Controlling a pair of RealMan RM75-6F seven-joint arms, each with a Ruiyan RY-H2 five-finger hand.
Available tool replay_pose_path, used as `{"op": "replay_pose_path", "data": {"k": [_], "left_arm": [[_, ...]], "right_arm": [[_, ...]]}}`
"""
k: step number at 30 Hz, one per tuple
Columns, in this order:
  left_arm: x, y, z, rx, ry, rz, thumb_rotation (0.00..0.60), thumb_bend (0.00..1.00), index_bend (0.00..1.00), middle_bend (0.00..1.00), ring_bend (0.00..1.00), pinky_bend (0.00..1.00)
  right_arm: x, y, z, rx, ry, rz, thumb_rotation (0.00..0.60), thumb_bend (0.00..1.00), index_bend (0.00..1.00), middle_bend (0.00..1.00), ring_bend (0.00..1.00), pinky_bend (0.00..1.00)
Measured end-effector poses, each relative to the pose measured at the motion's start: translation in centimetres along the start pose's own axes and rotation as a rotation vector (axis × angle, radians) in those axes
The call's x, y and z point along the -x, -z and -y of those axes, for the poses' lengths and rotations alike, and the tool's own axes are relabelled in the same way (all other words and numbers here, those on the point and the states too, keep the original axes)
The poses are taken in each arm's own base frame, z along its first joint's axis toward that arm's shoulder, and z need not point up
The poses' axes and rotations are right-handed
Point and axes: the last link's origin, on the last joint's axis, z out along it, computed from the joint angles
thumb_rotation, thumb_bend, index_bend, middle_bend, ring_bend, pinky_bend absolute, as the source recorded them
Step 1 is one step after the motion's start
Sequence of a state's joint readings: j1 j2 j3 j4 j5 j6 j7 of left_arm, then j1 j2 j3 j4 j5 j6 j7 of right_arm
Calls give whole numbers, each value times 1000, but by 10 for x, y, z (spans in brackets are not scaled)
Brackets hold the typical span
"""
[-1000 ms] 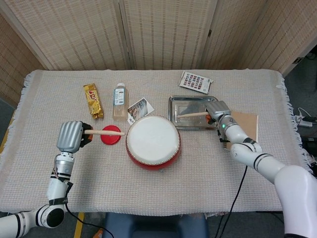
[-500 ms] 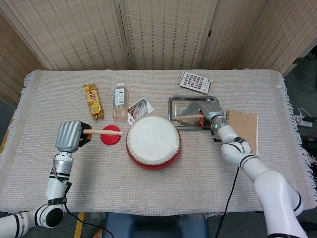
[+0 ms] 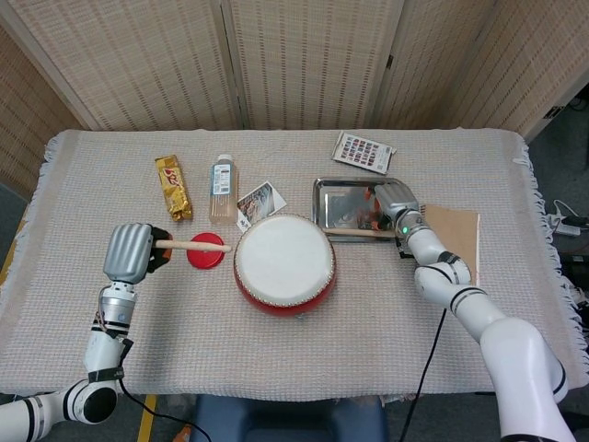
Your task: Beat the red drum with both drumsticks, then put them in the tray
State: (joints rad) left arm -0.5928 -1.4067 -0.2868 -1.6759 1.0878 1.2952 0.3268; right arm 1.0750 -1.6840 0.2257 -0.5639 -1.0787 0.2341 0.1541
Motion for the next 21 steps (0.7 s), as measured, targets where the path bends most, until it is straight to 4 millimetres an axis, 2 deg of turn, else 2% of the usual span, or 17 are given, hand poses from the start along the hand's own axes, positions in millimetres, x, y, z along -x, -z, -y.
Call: {"op": "replay_pose_path", "data": {"k": [6,10,14,21], "left_arm": [[-1,3,-4,24,-28,-4,600,738,1000,1000,981,1000],[3,5,-7,41,-65,9,600,735,1000,1000,972,1000],[6,5,-14,64,-96,29,600,733,998,1000,964,1000],[9,1,-31,98,-153,59,600,724,979,1000,947,1000]], "right_arm": [[-13,14,5,-68,-60,-28,600,197,284,393,179,317],[-19,36,13,-142,-92,-33,600,187,284,402,184,317],[-31,69,21,-221,-128,-44,600,160,286,410,215,345],[-53,129,35,-296,-226,-49,600,64,287,411,316,514]]}}
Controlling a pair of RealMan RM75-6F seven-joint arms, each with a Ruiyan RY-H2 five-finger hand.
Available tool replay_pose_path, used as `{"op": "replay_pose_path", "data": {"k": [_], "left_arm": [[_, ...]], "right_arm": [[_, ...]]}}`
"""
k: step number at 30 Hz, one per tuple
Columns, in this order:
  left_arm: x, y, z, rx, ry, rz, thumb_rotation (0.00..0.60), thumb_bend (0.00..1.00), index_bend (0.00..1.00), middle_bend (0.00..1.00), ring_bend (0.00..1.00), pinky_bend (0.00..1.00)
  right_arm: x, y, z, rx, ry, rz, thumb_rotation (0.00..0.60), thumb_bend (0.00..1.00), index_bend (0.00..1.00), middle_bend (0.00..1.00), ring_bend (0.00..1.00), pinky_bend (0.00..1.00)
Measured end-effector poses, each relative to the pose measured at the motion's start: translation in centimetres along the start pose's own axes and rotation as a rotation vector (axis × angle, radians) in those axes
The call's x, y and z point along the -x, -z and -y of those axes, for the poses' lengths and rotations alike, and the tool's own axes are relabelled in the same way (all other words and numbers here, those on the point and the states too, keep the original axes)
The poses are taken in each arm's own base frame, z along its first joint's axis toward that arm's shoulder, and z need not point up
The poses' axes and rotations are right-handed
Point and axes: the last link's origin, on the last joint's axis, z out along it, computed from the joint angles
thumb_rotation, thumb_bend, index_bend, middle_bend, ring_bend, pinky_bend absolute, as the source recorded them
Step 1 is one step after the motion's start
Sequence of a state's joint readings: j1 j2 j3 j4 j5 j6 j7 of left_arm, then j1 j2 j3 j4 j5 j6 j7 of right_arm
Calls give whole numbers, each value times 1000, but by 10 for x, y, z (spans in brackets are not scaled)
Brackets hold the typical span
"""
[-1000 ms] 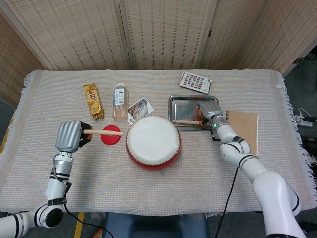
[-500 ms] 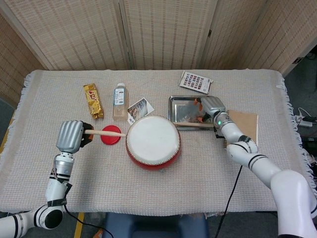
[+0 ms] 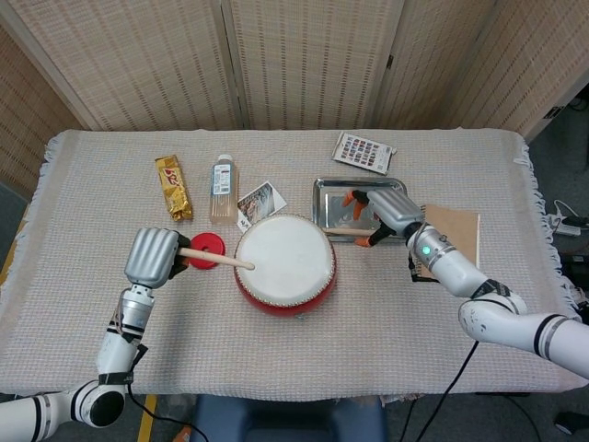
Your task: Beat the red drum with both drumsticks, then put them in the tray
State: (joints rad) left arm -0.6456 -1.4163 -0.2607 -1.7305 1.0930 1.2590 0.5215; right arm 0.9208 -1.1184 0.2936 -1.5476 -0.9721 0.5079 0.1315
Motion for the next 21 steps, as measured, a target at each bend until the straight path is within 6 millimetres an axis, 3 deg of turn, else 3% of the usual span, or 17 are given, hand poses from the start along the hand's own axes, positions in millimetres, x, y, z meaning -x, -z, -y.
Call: {"op": "replay_pose_path", "data": {"k": [6,14,21], "left_arm": [[-1,-8,-20,25,-40,15,600,723,972,1000,943,1000],[-2,-21,-46,16,-68,44,600,724,966,1000,943,1000],[-1,-32,-66,3,-105,62,600,724,964,1000,943,1000]], "right_arm": [[-15,24,24,-6,-16,-9,600,55,284,411,325,550],[-6,16,61,-34,23,5,600,54,292,411,353,582],[10,7,95,-60,4,26,600,53,363,415,375,587]]}}
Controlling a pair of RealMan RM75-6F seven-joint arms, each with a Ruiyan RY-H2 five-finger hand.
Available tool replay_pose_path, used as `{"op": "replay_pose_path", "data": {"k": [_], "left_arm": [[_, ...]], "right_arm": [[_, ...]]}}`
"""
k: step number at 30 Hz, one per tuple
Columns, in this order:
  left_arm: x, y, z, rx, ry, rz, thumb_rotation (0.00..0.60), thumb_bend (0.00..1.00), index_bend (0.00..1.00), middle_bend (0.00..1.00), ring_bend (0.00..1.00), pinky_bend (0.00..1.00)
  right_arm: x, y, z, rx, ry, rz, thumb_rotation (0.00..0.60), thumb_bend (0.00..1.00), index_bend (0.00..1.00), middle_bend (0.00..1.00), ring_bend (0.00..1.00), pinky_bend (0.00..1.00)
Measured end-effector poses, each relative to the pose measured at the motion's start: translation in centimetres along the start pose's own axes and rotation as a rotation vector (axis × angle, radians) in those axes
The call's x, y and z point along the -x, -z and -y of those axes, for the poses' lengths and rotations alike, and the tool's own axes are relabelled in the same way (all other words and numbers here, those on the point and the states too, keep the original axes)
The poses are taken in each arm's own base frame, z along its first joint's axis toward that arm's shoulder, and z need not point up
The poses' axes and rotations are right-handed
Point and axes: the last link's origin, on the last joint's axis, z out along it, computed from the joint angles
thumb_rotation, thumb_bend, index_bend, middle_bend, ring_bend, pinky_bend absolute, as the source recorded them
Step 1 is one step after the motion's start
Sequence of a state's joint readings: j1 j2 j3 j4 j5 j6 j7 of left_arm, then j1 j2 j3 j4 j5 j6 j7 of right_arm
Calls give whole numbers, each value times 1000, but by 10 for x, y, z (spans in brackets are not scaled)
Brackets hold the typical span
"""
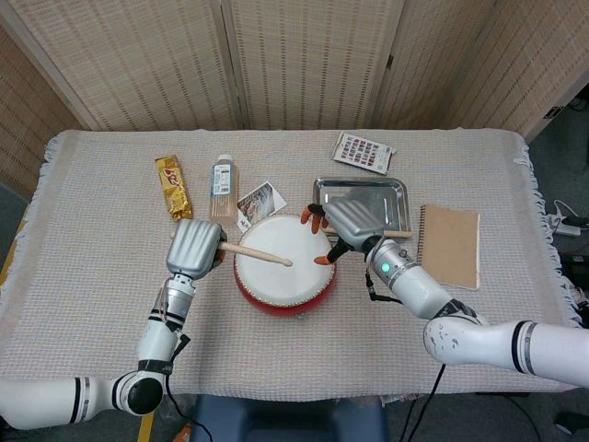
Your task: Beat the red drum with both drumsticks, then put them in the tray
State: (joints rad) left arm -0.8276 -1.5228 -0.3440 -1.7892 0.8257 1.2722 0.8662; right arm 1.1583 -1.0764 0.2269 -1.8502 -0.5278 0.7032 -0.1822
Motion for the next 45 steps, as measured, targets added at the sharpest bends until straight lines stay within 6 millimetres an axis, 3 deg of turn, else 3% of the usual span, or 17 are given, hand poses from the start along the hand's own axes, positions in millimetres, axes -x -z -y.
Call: {"op": "replay_pose_path", "data": {"k": [6,19,29,38,45], "left_arm": [[0,-6,-12,-20,-24,9,600,724,961,1000,942,1000],[-4,-14,-29,-58,-6,18,600,724,962,1000,942,1000],[-2,-17,-41,-82,-24,28,600,723,962,1000,942,1000],[-1,-17,-48,-76,-42,26,600,723,961,1000,942,1000],[-1,-16,-51,-73,-67,17,600,723,960,1000,942,1000]], "right_arm": [[8,-8,17,8,7,10,600,54,376,426,375,588],[28,-25,33,40,10,50,600,75,450,467,394,588],[40,-44,44,70,-5,20,600,174,551,581,502,618],[50,-52,54,69,-7,30,600,196,593,593,516,630],[47,-53,64,52,-29,-2,600,238,712,677,585,674]]}}
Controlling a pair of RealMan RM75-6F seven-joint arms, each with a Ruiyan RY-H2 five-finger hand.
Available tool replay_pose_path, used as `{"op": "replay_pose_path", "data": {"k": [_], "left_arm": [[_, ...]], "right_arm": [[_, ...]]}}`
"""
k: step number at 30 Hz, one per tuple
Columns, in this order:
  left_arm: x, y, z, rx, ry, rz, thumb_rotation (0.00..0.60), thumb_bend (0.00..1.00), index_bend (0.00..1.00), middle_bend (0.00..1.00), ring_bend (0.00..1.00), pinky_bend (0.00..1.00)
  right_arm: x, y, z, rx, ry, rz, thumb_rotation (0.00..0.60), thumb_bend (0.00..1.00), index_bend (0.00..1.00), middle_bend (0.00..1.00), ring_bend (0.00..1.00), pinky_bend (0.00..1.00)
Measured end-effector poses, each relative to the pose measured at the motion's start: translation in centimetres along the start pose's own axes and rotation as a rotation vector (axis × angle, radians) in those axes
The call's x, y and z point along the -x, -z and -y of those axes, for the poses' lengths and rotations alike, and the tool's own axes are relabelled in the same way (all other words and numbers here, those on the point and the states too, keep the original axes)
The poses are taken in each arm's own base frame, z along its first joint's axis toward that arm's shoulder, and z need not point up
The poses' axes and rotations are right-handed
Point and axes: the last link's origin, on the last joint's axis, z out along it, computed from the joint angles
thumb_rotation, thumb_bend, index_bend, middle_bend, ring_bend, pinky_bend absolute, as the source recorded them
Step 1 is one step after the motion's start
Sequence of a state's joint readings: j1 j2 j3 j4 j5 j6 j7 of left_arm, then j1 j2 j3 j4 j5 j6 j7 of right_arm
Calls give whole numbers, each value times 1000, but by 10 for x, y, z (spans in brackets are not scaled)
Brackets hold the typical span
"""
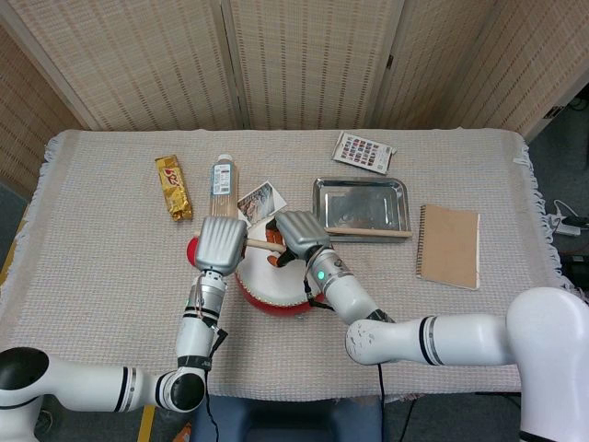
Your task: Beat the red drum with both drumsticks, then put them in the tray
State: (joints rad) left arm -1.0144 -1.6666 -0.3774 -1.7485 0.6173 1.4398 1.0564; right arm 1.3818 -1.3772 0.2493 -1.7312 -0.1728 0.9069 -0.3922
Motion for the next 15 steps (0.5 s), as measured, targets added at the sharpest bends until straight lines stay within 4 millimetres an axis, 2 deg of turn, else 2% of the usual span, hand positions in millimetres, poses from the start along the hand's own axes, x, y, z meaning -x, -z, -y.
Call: {"op": "replay_pose_path", "data": {"k": [10,15], "left_arm": [[2,2,-1,5,-18,-6,600,722,960,1000,942,1000],[3,1,0,5,-31,-12,600,722,954,1000,942,1000]], "right_arm": [[3,1,5,-5,-10,-13,600,301,774,700,615,687],[2,2,5,-7,-11,-16,600,388,776,700,620,690]]}}
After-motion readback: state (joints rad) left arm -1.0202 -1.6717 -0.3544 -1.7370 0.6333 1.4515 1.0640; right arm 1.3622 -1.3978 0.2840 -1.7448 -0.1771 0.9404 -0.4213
